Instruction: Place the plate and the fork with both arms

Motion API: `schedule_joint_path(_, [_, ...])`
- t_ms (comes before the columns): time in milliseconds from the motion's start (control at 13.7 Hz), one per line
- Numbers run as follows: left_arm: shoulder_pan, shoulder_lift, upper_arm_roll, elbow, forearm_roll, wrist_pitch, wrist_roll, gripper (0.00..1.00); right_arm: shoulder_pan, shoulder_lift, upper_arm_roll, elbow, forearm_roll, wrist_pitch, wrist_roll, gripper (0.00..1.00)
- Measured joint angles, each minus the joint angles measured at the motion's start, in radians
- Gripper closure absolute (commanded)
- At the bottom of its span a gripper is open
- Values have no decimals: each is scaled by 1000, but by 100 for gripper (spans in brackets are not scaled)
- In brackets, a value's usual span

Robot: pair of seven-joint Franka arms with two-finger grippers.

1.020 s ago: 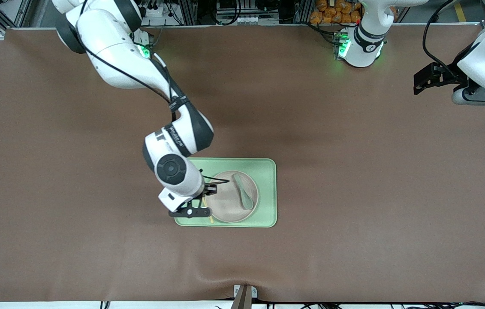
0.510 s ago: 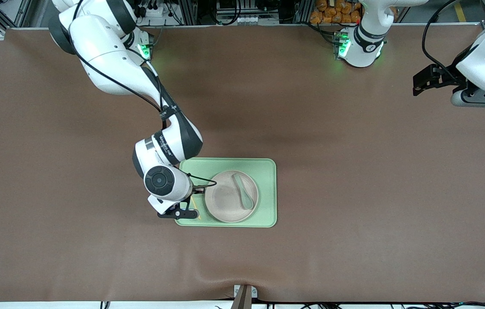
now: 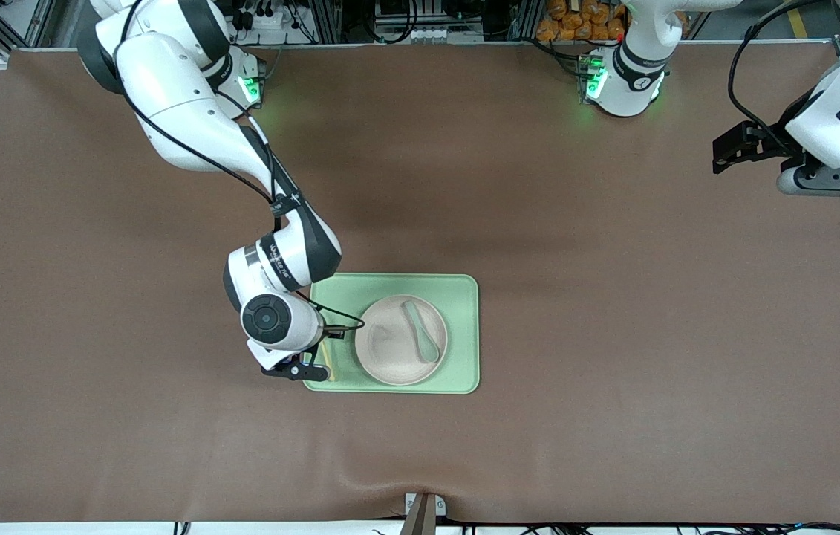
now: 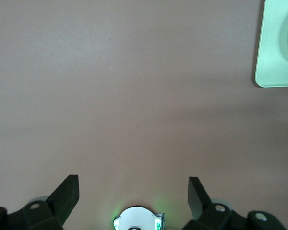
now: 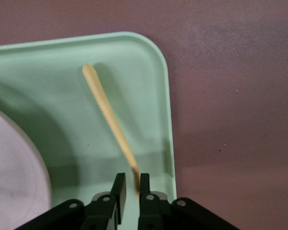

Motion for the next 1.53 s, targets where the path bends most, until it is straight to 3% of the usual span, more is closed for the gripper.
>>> schedule_joint_path(510, [2,14,0,0,0,17,0,0,-1,-13,8,6,33,-10,10,0])
schedule_joint_path(802, [4,17,0,0,0,22,0,0,-40,-48,7,86,35,-135,10,0])
schedule_joint_path(1239, [12,23,2,-1,0,40,0,0,-174,-278,6,130,46,-351,-4,0])
schedule_joint_path(1530, [27,25,2,-1,0,42,0,0,-269,-404,5,130,46,-513,-145,0])
